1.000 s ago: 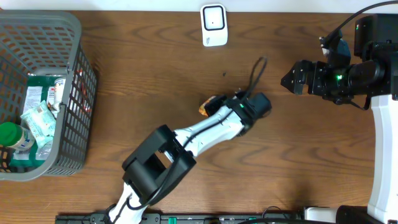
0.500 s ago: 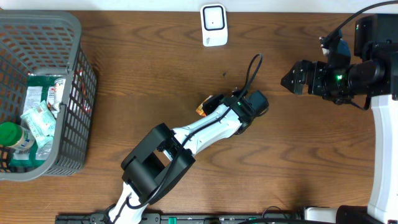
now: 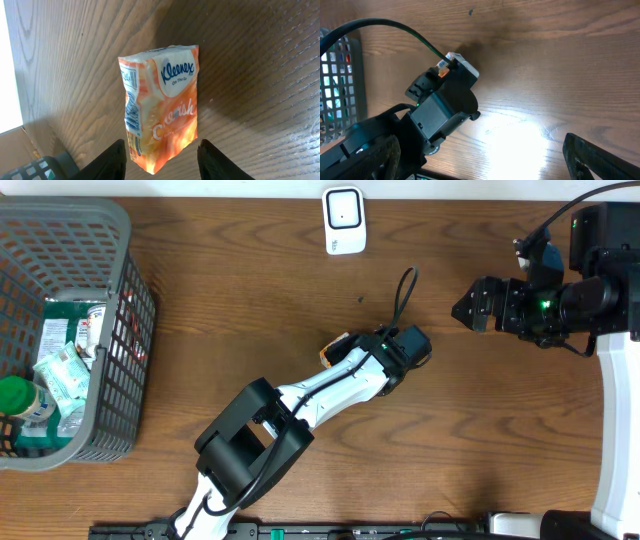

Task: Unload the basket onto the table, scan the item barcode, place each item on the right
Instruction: 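Lift the Kleenex pack out and carry it toward the table center, then lower the Kleenex pack near the scanner and open the left gripper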

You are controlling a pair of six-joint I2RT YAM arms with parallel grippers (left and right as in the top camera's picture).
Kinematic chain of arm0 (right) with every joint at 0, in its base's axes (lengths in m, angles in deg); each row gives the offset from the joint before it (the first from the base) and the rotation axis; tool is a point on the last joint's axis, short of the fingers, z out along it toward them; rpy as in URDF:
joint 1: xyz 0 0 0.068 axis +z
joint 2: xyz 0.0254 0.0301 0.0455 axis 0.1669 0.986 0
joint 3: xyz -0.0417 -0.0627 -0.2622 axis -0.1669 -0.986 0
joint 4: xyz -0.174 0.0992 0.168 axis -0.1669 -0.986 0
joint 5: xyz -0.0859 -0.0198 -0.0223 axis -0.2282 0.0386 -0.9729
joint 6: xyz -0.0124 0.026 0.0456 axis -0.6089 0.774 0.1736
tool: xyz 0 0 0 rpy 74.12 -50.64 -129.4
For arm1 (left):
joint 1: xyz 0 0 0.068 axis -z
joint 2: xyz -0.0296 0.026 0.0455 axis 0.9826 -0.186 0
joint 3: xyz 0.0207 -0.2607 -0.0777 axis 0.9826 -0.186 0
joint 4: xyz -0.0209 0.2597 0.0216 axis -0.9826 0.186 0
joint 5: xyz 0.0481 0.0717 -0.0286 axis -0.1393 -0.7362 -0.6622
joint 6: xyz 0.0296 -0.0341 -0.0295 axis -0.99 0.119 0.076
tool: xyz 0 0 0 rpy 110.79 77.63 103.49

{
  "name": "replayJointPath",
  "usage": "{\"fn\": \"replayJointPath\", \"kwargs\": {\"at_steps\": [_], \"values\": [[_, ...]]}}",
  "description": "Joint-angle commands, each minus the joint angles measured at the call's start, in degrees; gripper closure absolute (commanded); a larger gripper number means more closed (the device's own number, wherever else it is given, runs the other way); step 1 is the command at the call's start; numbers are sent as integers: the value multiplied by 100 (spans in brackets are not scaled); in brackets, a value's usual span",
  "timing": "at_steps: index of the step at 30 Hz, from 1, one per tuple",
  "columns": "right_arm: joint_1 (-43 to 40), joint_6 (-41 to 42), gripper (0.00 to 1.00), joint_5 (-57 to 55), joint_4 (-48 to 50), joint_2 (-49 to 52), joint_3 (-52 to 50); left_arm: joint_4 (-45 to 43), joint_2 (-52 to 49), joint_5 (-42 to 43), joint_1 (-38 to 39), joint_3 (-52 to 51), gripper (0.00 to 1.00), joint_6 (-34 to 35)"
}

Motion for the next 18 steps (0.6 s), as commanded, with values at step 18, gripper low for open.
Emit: {"fn": "replayJointPath", "kwargs": {"at_steps": [18], "values": [[72,61,1,50,-7,7,107,68,2500,887,-1222,227,40,1849]]}}
